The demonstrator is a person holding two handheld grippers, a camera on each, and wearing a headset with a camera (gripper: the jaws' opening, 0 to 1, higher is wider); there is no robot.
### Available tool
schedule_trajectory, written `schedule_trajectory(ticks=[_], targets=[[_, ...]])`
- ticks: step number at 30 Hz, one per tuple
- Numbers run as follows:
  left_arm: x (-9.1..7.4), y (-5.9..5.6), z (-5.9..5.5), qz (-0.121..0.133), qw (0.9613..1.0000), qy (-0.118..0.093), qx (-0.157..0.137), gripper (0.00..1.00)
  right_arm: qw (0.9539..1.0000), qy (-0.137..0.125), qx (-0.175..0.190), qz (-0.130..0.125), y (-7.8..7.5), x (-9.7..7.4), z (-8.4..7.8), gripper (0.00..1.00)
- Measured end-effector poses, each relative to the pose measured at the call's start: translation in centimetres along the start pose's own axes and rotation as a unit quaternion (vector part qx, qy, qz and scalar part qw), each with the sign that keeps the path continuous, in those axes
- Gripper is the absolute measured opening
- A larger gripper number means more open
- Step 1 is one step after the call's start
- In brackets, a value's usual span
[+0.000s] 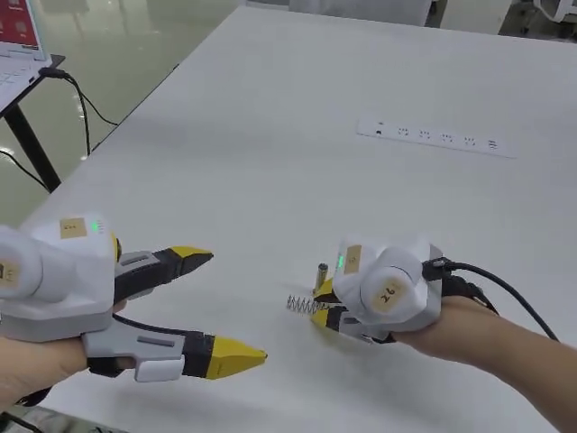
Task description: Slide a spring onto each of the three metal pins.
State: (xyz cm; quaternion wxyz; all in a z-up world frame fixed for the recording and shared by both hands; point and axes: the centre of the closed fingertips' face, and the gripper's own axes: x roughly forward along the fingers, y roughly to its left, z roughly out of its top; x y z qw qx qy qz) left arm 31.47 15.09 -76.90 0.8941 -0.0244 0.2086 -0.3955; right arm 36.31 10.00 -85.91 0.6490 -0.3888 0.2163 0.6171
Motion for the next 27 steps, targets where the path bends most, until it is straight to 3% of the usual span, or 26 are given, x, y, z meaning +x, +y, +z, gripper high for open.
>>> schedule_trajectory(ticks=[6,9,17,27], targets=[[0.5,-0.3,0.1,-0.006,1.0,0.004,0.003,0.87,0.9993,-0.006,0.033,0.018,0.1,0.0,0.2,0.07],[0.5,-0.4,0.3,-0.007,1.0,0.003,0.004,0.87,0.9996,-0.005,0.025,0.015,0.2,-0.2,0.2,0.07],[0.8,-0.5,0.6,-0.01,0.9999,0.005,0.006,0.85,0.9991,-0.024,0.031,0.012,0.4,-2.0,1.0,0.08],[1.9,-1.3,0.9,-0.029,0.9994,0.012,0.015,0.84,0.9989,-0.042,0.02,0.009,0.8,-5.0,1.6,0.08]])
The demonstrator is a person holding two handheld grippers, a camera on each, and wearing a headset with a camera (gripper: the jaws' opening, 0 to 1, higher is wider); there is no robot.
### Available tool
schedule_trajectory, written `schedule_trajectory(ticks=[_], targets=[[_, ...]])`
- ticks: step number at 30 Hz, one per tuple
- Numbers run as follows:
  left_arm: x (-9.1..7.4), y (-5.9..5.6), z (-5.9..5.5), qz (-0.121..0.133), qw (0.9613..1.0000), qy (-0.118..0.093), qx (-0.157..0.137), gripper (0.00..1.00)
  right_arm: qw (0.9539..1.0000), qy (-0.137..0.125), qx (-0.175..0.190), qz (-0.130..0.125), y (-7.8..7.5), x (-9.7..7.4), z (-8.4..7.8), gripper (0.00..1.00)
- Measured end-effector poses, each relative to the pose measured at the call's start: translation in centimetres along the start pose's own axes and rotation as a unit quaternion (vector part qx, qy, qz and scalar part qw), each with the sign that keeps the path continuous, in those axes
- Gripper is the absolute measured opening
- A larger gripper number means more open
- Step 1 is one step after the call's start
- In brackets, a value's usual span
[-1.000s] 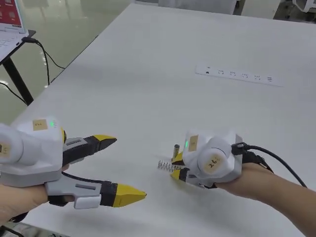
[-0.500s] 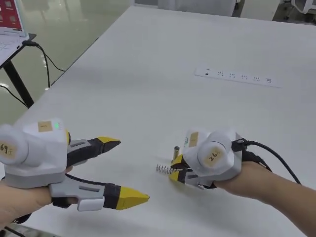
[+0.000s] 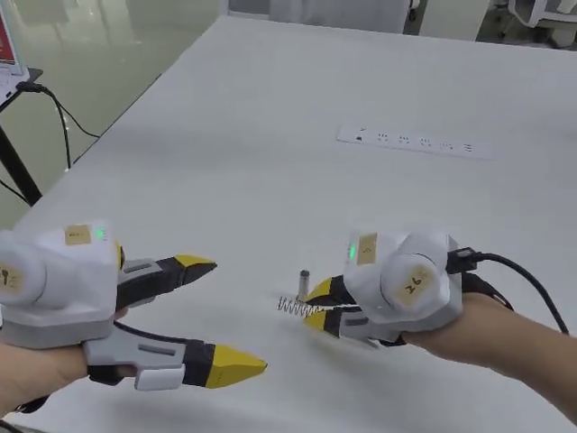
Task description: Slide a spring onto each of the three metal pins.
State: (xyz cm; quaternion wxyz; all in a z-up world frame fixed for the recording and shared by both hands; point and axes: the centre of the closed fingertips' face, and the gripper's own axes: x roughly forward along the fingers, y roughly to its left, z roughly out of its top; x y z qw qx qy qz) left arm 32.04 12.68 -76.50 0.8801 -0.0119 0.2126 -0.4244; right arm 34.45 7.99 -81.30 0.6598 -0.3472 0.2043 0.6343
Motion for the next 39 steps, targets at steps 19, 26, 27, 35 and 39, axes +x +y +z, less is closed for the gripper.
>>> schedule_trajectory(ticks=[19,26,27,35,39], targets=[[1.9,-1.2,0.8,-0.035,0.9993,0.004,0.011,0.79,0.9999,-0.002,-0.005,-0.013,0.1,-4.3,-0.8,0.08],[2.3,-2.0,1.0,-0.05,0.9986,0.008,0.014,0.75,0.9998,-0.007,-0.008,-0.018,0.2,-5.8,-1.2,0.08],[2.4,-2.1,1.0,-0.052,0.9985,0.01,0.016,0.76,0.9996,-0.005,-0.016,-0.021,0.2,-6.0,-1.3,0.08],[3.2,-2.7,1.4,-0.067,0.9974,0.011,0.024,0.71,0.9995,0.001,-0.024,-0.021,0.8,-7.2,-2.2,0.08],[3.8,-3.4,1.6,-0.084,0.9959,0.014,0.03,0.65,0.9993,-0.001,-0.028,-0.025,1.1,-7.8,-2.4,0.08]])
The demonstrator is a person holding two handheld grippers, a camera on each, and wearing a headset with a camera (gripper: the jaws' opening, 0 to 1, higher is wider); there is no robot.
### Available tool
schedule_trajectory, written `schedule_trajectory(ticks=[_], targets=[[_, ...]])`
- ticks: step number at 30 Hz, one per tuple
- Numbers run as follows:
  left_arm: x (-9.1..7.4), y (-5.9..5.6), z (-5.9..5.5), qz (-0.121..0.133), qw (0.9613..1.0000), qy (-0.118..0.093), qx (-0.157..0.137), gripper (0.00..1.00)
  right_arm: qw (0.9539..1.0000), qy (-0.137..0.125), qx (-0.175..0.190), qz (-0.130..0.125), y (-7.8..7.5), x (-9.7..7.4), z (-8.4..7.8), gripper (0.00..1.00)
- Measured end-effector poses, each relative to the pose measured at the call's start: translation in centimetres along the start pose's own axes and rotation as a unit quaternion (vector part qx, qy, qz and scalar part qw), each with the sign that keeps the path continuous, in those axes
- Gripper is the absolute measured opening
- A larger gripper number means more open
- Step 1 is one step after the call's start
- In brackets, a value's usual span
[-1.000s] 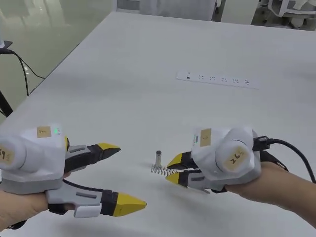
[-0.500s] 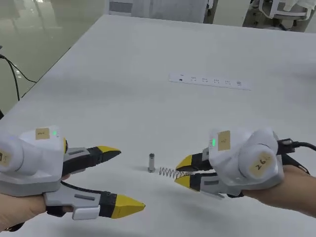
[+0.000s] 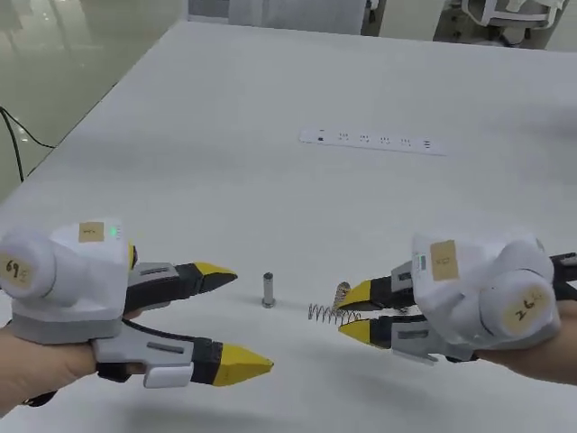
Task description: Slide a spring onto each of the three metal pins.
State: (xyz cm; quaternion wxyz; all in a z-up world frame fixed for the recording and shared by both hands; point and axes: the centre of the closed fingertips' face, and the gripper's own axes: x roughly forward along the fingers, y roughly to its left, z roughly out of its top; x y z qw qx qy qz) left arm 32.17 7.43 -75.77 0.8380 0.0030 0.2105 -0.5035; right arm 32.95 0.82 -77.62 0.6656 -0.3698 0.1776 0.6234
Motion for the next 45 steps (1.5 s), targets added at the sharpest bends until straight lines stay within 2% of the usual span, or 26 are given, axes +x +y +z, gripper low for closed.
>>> schedule_trajectory(ticks=[4,10,12,14,15,18,29,34,45], targets=[[0.9,-1.1,0.6,-0.029,0.9995,-0.01,-0.002,0.62,1.0,-0.004,-0.002,0.002,0.3,-0.5,0.0,0.08],[2.5,-1.6,1.2,-0.046,0.9988,-0.01,0.014,0.53,1.0,-0.005,-0.007,0.005,0.5,-1.1,0.1,0.08],[3.0,-1.8,1.4,-0.05,0.9981,-0.014,0.033,0.5,0.9999,-0.004,-0.01,0.005,0.7,-1.2,0.1,0.08],[3.6,-2.3,1.4,-0.062,0.9977,-0.009,0.027,0.47,0.9999,-0.003,-0.009,0.006,0.8,-1.3,0.0,0.08],[3.8,-2.5,1.4,-0.066,0.9971,-0.01,0.037,0.46,0.9999,-0.003,-0.009,0.006,0.9,-1.3,0.0,0.08],[4.4,-2.5,1.3,-0.069,0.997,-0.003,0.037,0.4,0.9999,-0.004,-0.009,0.006,1.0,-1.4,0.0,0.08],[5.7,-3.3,1.7,-0.08,0.9953,-0.008,0.054,0.21,0.9998,-0.013,-0.011,0.009,1.1,-1.6,0.6,0.08],[6.0,-3.5,2.3,-0.086,0.9948,-0.022,0.05,0.17,0.9997,-0.016,-0.013,0.01,1.2,-1.6,0.8,0.08],[6.5,-3.8,2.2,-0.098,0.9928,-0.023,0.065,0.06,0.9997,-0.02,-0.012,0.008,1.0,-2.1,1.1,0.08]])
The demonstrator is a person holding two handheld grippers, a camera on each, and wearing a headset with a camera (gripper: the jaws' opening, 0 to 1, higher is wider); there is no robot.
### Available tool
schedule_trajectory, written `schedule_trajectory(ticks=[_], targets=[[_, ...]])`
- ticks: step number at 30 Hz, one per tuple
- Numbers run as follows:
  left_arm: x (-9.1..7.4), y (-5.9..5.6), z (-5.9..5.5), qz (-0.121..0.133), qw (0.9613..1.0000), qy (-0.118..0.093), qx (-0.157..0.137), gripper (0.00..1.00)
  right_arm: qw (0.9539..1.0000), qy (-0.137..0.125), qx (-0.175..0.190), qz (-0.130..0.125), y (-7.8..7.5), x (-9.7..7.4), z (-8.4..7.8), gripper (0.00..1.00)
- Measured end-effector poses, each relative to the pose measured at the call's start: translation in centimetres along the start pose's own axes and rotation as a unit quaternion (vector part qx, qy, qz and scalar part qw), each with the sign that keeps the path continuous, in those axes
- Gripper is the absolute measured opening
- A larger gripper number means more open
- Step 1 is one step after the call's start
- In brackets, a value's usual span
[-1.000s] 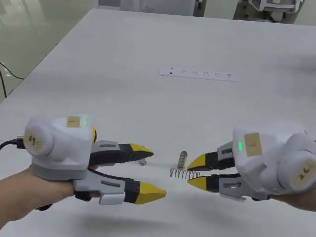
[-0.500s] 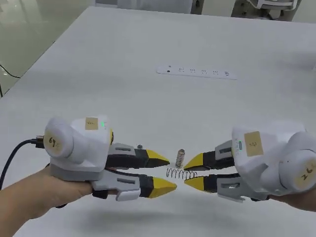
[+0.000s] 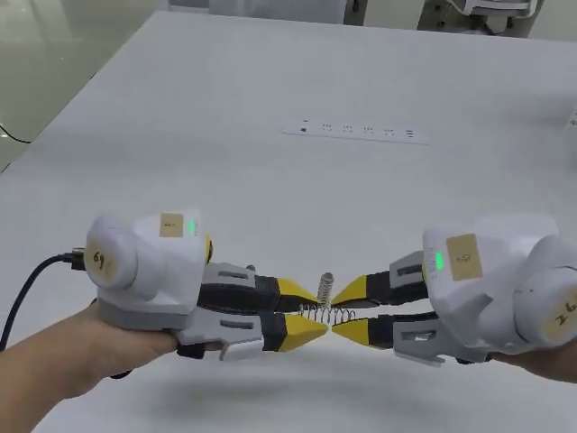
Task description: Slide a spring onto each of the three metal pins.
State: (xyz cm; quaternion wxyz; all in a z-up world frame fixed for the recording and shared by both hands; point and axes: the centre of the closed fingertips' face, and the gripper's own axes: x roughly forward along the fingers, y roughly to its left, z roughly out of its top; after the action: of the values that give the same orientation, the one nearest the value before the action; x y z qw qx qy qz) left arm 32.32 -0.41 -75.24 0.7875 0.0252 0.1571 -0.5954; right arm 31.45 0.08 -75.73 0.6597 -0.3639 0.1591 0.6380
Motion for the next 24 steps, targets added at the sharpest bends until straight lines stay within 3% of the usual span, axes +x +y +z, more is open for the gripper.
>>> schedule_trajectory(ticks=[24], targets=[[0.16,-0.65,-0.56,-0.042,0.9989,0.018,0.007,0.02,0.9998,0.001,0.018,0.004,0.54,0.11,-0.31,0.08]])
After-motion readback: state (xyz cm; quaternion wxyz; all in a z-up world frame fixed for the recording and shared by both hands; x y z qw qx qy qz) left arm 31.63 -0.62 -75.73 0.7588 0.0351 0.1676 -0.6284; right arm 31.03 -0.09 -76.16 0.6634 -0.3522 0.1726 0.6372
